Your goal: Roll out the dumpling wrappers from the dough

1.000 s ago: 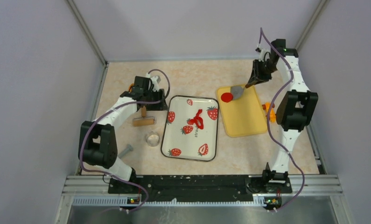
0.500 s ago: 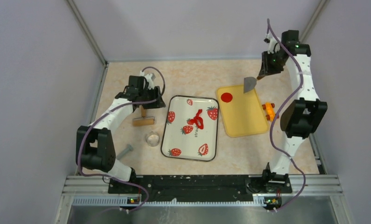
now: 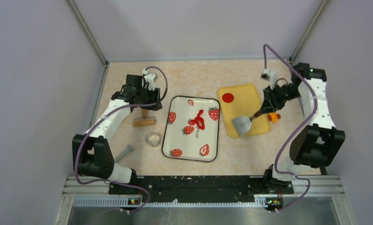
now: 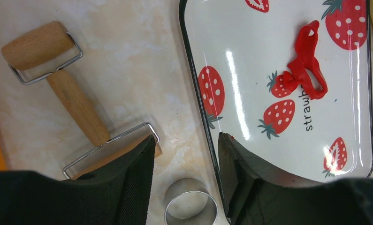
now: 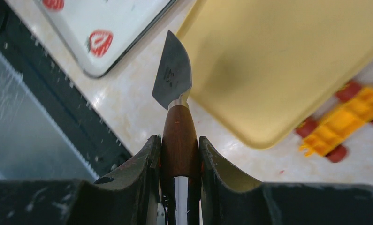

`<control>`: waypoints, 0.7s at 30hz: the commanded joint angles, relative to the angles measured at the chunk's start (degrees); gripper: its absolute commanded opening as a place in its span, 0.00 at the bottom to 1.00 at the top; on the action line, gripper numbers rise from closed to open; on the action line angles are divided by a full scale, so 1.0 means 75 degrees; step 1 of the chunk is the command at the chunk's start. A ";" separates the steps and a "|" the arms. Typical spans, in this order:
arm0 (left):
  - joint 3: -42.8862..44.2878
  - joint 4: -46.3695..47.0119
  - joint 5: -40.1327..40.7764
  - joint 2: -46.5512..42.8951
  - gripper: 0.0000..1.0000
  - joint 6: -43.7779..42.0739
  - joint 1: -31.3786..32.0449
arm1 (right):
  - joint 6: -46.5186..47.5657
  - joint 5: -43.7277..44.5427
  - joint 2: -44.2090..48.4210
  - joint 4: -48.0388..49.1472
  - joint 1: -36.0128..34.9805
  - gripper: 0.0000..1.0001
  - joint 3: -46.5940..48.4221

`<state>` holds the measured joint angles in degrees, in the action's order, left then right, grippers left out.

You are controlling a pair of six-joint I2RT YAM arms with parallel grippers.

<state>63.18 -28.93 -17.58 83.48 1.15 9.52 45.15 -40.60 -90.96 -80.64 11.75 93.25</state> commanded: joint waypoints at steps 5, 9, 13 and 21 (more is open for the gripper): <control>0.0320 -0.0477 0.0254 -0.0545 0.56 -0.0802 -0.0072 | 0.2308 0.0009 0.1271 -0.0744 -0.0378 0.00 -0.2642; 0.0231 -0.0397 -0.0038 -0.0513 0.56 -0.0753 -0.0118 | 0.2405 0.0034 0.1210 -0.0621 -0.0406 0.00 -0.3384; 0.0301 -0.0396 -0.0126 -0.0445 0.56 -0.0808 -0.0121 | 0.1807 0.0321 0.1267 0.0351 -0.0396 0.00 -0.4135; 0.0464 -0.0640 -0.0212 -0.0524 0.56 -0.1109 -0.0132 | 0.0651 0.0310 0.1565 0.1742 -0.0395 0.28 -0.4609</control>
<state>64.29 -32.82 -17.80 80.75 -4.93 8.86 53.63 -38.54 -82.21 -76.01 8.84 58.70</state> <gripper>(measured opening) 0.561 0.289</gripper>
